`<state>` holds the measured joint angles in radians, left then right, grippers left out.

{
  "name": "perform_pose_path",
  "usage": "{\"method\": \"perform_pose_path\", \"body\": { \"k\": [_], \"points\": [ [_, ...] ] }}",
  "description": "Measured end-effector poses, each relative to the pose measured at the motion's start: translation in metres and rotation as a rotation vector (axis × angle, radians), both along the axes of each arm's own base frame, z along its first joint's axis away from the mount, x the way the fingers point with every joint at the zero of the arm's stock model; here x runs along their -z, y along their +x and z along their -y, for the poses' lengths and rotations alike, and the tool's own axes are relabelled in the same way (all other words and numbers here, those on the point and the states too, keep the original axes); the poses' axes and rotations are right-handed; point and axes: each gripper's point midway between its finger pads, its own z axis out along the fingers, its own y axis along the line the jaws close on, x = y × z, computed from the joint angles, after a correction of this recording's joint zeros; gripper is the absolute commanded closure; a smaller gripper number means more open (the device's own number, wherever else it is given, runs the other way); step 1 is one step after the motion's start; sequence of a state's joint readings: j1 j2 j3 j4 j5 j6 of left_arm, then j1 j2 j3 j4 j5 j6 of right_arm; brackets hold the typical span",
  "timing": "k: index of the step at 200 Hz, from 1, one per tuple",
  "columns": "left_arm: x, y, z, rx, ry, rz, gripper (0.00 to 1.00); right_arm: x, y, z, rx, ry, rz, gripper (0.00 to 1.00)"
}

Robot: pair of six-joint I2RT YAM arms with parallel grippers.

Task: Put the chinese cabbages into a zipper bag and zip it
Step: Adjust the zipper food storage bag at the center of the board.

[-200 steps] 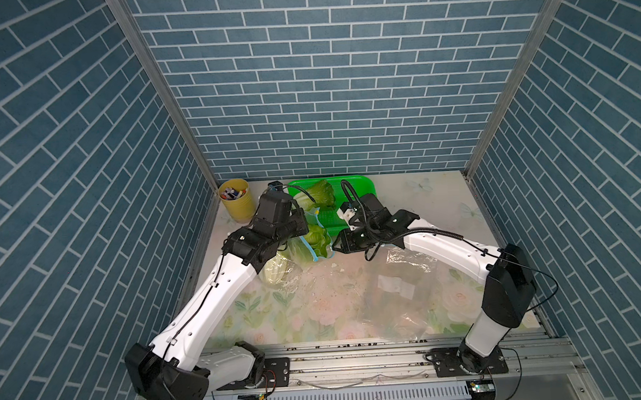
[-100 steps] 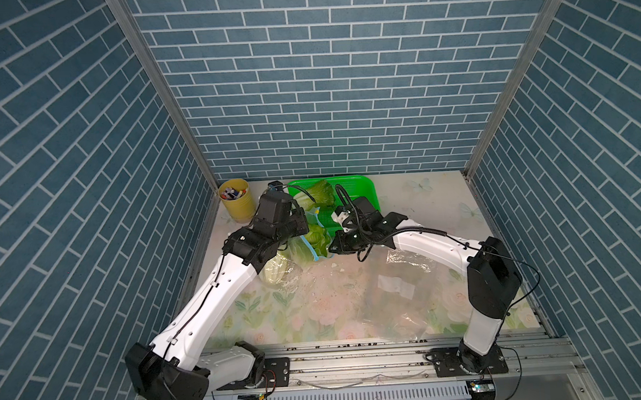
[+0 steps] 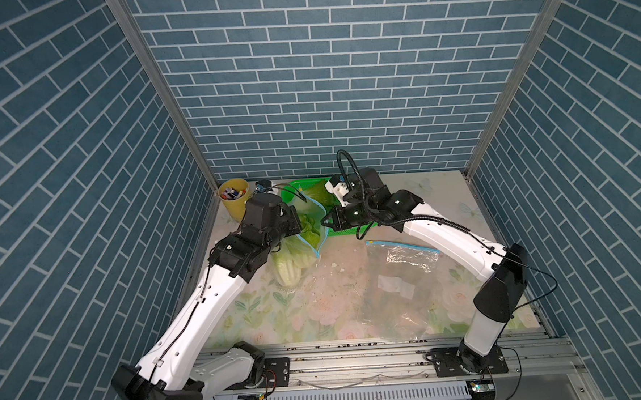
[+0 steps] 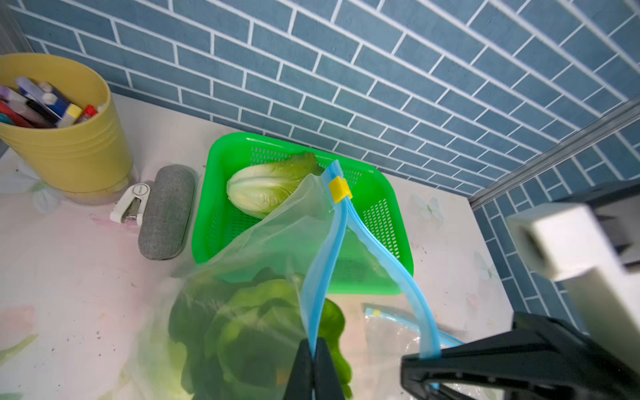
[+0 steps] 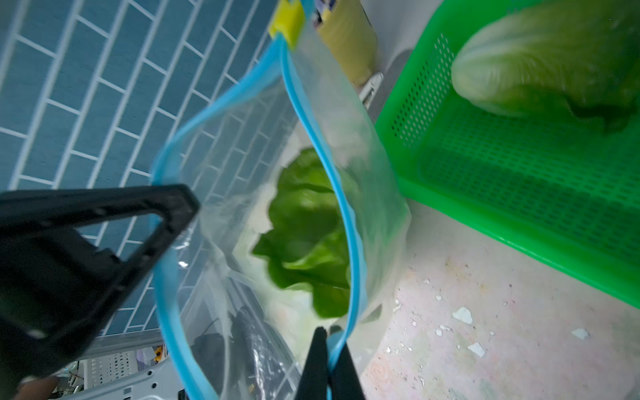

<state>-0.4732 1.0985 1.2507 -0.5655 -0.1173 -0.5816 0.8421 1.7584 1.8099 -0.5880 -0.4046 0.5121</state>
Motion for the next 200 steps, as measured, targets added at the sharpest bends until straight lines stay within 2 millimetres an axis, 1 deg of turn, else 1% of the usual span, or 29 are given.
{"method": "perform_pose_path", "body": {
  "k": [10,24,41,60,76,89,121,133,147,164,175,200],
  "points": [
    [-0.008,-0.003,-0.004,-0.013,-0.017,0.021,1.0,-0.016,-0.002,0.001,-0.013,0.017,0.037,1.0],
    [-0.015,-0.007,-0.007,-0.029,-0.042,0.039,1.0,-0.029,-0.004,0.004,-0.023,0.022,0.073,1.0],
    [-0.019,-0.009,-0.009,-0.042,-0.073,0.046,1.0,-0.037,-0.005,0.007,-0.029,0.012,0.101,1.0],
    [-0.015,-0.008,-0.007,-0.049,-0.104,0.04,1.0,-0.041,-0.003,0.01,-0.026,-0.01,0.126,1.0],
    [-0.009,-0.006,-0.003,-0.05,-0.137,0.031,1.0,-0.038,0.001,0.012,-0.021,-0.037,0.142,1.0],
    [-0.002,-0.003,-0.001,-0.057,-0.156,0.019,1.0,-0.031,0.004,0.011,-0.017,-0.062,0.144,1.0],
    [0.028,0.003,0.002,-0.084,-0.173,-0.033,1.0,-0.006,0.014,0.006,-0.017,-0.122,0.134,1.0],
    [0.036,0.004,0.002,-0.091,-0.174,-0.05,1.0,-0.002,0.016,0.005,-0.02,-0.134,0.137,0.93],
    [0.04,0.005,0.002,-0.1,-0.178,-0.058,1.0,-0.002,0.016,0.005,-0.022,-0.139,0.147,0.87],
    [0.038,0.006,0.002,-0.106,-0.185,-0.049,1.0,-0.003,0.016,0.007,-0.022,-0.144,0.167,0.79],
    [0.036,0.007,0.001,-0.11,-0.189,-0.041,1.0,-0.002,0.015,0.009,-0.019,-0.153,0.176,0.76],
    [0.035,0.008,0.0,-0.117,-0.188,-0.034,1.0,0.0,0.007,0.021,-0.009,-0.173,0.196,0.65]
  ]
}}
